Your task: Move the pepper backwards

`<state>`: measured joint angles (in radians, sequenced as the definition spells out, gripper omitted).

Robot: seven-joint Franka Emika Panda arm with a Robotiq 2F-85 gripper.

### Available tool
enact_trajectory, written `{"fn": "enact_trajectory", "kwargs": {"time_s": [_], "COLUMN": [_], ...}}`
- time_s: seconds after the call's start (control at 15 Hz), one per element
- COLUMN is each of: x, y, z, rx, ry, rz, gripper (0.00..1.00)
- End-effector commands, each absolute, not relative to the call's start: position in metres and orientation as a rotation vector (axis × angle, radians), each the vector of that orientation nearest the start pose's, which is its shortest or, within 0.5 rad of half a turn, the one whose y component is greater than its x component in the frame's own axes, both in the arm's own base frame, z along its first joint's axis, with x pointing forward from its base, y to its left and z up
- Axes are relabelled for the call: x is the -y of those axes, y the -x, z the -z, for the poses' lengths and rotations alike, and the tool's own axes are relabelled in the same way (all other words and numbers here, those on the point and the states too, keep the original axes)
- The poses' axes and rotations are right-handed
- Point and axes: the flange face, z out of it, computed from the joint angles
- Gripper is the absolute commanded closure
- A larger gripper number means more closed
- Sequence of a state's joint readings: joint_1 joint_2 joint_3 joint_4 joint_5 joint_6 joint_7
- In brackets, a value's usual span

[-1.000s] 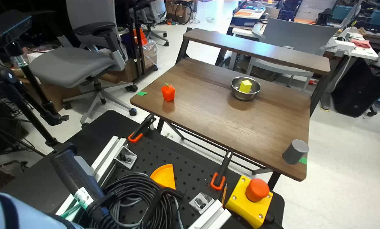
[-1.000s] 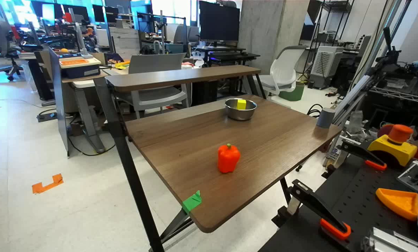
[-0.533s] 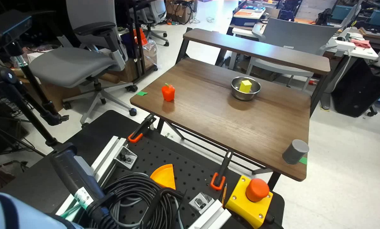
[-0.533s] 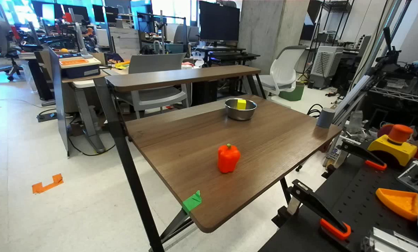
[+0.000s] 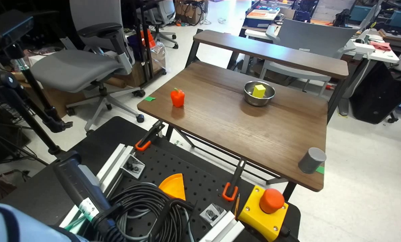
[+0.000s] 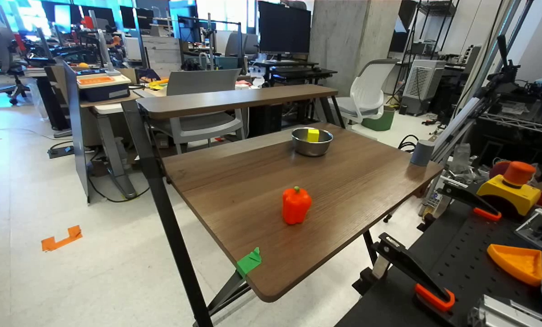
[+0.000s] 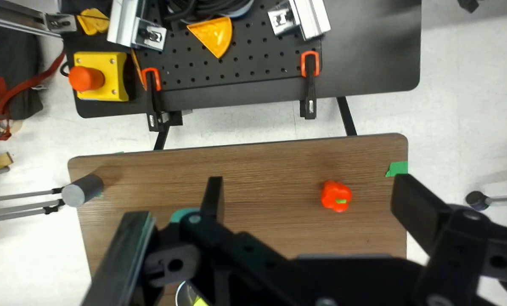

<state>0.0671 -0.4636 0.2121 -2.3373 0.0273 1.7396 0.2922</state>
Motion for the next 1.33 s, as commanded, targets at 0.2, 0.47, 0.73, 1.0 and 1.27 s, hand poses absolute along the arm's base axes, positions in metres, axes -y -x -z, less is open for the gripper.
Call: {"fn": "enact_trajectory", "kwargs": {"time_s": [0.2,0.47,0.73,1.0,1.27], "x": [-0.177,-0.208,-0.223,-0.223,-0.211], "y": [-0.488,-0.514,-0.524,-0.533,-0.539], "z": [-0.393,-0.336,-0.285,-0.237,-0.194], "rx": [-0.091,-0.082,-0.107,-0.156,-0.215], "ry": [3.167,3.171,3.227,3.257,3.270], "rz": [-0.139,-0.122,-0.187,-0.291,-0.407], "gripper": [0.00,0.00,0.00,0.00,0.00]}}
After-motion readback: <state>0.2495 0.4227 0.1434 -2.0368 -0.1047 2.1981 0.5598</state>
